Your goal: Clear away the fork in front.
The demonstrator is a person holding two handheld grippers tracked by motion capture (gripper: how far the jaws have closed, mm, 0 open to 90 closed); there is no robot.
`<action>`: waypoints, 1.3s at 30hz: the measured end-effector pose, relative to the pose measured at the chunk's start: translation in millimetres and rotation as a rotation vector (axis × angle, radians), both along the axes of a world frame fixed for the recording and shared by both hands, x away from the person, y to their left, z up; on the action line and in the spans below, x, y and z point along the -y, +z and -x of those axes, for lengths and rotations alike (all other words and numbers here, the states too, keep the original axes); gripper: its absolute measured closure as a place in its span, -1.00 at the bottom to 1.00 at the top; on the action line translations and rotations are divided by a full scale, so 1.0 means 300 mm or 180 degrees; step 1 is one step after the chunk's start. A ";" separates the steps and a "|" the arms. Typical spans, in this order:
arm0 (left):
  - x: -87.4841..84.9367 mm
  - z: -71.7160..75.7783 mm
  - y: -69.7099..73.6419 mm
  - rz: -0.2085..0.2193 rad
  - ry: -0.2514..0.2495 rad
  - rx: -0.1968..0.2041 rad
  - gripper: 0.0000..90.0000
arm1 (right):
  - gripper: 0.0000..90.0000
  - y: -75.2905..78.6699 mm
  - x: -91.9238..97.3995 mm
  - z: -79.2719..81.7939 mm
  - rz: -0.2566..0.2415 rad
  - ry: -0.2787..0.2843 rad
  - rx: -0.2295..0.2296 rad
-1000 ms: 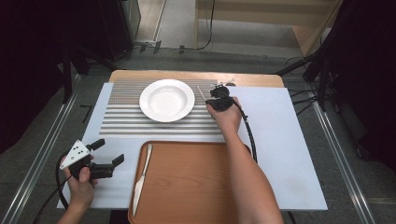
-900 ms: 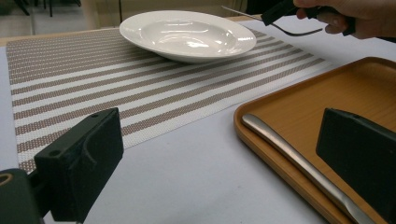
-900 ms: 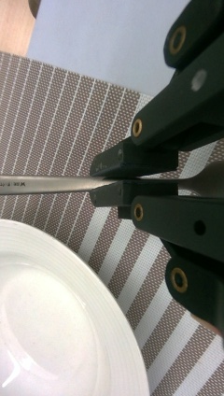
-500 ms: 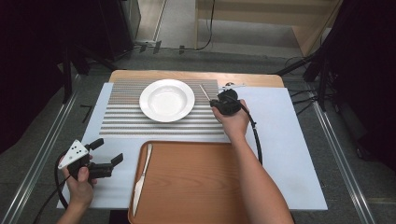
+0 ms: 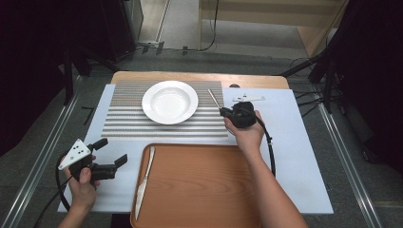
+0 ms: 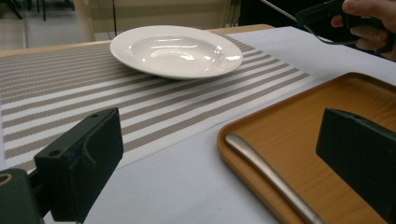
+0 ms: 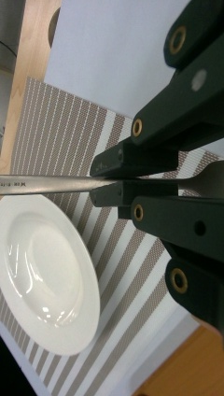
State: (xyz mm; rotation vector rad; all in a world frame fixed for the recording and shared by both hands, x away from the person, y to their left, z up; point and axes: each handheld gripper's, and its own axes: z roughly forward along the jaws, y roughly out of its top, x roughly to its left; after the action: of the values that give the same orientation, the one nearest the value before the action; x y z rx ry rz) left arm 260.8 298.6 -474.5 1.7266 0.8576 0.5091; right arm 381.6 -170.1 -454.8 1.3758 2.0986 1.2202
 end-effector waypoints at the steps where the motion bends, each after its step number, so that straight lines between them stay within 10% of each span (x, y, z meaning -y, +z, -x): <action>1: 0.000 0.000 0.000 0.0000 0.0000 0.0000 -0.99 | 0.87 0.000 0.000 0.000 0.0000 0.0000 0.0000; 18: 0.195 -0.034 0.105 -0.0030 -0.0366 0.0117 -0.99 | 0.87 0.009 0.049 0.132 -0.0080 0.0078 0.0248; 39: 0.417 -0.068 0.122 -0.0062 -0.0636 0.0070 -0.99 | 0.87 -0.067 0.123 0.289 -0.0311 0.0084 0.0370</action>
State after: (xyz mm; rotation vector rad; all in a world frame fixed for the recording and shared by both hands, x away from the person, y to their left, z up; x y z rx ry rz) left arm 281.2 173.6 -437.9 1.7985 0.6575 0.4026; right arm 294.8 -206.9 -474.9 1.2881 2.0077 1.3952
